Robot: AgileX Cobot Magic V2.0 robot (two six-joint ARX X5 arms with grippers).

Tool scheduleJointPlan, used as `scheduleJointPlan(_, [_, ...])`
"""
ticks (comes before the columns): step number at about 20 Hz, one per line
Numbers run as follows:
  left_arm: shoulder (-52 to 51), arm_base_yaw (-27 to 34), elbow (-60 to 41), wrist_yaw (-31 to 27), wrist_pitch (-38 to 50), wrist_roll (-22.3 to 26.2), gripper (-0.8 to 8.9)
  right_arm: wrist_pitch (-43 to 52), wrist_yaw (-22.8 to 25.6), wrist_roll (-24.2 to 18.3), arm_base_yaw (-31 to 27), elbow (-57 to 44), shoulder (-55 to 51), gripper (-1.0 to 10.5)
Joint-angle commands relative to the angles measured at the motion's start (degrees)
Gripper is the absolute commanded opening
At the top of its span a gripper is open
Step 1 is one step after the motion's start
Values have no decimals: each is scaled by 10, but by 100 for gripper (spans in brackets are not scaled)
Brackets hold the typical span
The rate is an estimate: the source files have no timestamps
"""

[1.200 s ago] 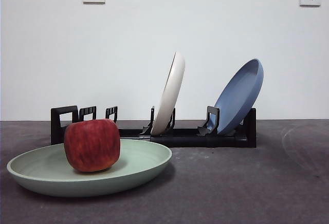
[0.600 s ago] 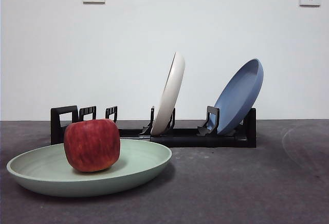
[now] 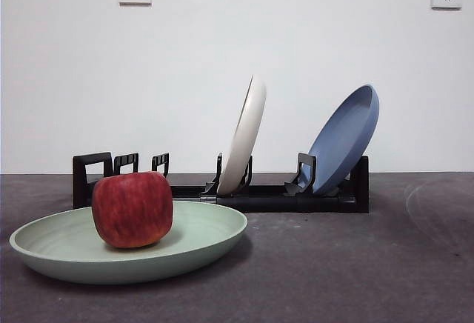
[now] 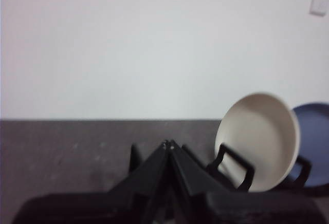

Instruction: Take the green plate from the plate rack,put the plate on the table,take the apple from the table,put the apple in the plate

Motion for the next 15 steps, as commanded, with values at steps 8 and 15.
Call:
scheduleJointPlan(8, [-3,2,-22,-70,-130,22,-3,-13,4,-2,0,-4,-1,0])
scheduleJointPlan(15, [-3,2,-21,-65,-164,52,-3,-13,5,-2,0,-4,-1,0])
